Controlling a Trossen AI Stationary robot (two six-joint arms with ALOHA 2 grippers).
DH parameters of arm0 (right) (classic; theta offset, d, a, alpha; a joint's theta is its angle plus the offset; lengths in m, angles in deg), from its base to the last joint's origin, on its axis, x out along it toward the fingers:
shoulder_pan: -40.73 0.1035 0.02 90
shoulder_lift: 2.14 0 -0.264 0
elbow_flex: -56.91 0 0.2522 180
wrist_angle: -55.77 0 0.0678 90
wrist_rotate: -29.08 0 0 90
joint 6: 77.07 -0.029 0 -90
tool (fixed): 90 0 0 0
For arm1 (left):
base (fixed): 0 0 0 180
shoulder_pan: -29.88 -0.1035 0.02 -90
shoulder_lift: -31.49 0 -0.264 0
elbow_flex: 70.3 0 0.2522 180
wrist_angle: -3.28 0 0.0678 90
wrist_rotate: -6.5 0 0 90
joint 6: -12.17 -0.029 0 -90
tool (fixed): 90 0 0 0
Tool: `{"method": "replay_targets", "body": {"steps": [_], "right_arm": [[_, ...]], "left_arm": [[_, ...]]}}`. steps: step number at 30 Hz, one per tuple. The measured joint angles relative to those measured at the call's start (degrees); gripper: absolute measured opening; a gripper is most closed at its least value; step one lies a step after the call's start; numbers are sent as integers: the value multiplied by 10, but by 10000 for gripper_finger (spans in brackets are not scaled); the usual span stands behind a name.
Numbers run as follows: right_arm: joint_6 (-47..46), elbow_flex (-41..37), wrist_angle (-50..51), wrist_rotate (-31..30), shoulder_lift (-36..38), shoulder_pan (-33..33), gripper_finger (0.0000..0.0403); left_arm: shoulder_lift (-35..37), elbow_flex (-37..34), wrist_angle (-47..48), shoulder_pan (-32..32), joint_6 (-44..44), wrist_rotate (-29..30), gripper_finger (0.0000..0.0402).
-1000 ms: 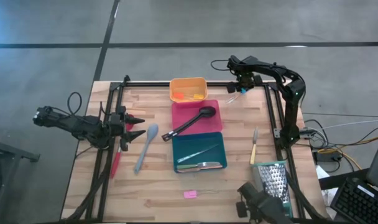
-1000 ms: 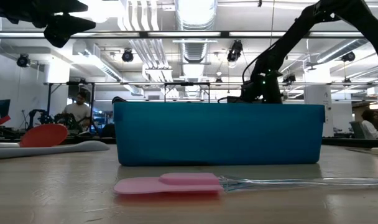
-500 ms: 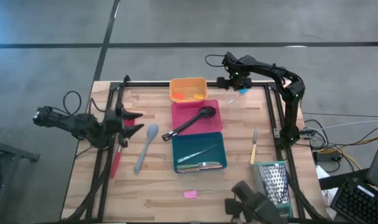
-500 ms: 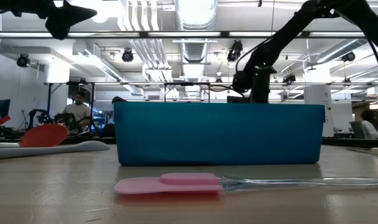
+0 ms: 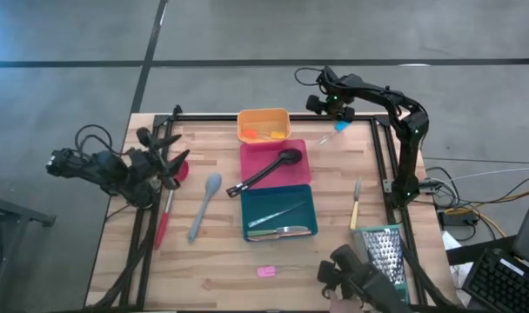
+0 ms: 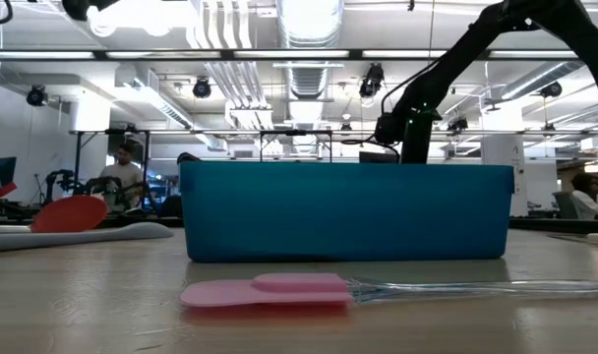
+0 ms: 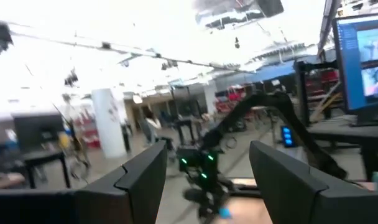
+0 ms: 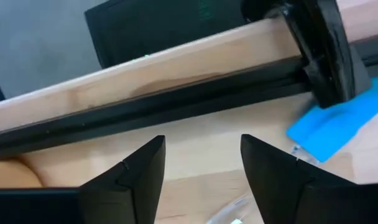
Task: Pick & Place Kitchen Items
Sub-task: Put the blue spatula into the yellow bin
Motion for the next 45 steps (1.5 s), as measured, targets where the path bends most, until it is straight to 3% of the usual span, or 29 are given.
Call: {"method": "replay_targets", "body": {"steps": [5,15,23,28,37,45], "right_arm": [[-3,0,15,-6,0,-2,189],[14,-1,155,-123,33,-7,176],[68,-18,166,-96,36,-21,187],[92,-63,216,-101,41,8,178],[95,-153,82,-39,44,13,138],[91,-141,65,-26,48,-30,92]], "left_arm": [[-4,-19,-3,-3,-68,0,234],[-5,-47,-65,-18,-101,-13,234],[-4,-46,-76,-19,-97,-42,234],[-4,-46,-76,-20,-94,-46,234],[-4,-47,-76,-20,-88,-46,234],[-4,-47,-76,-21,-86,-46,234]]}}
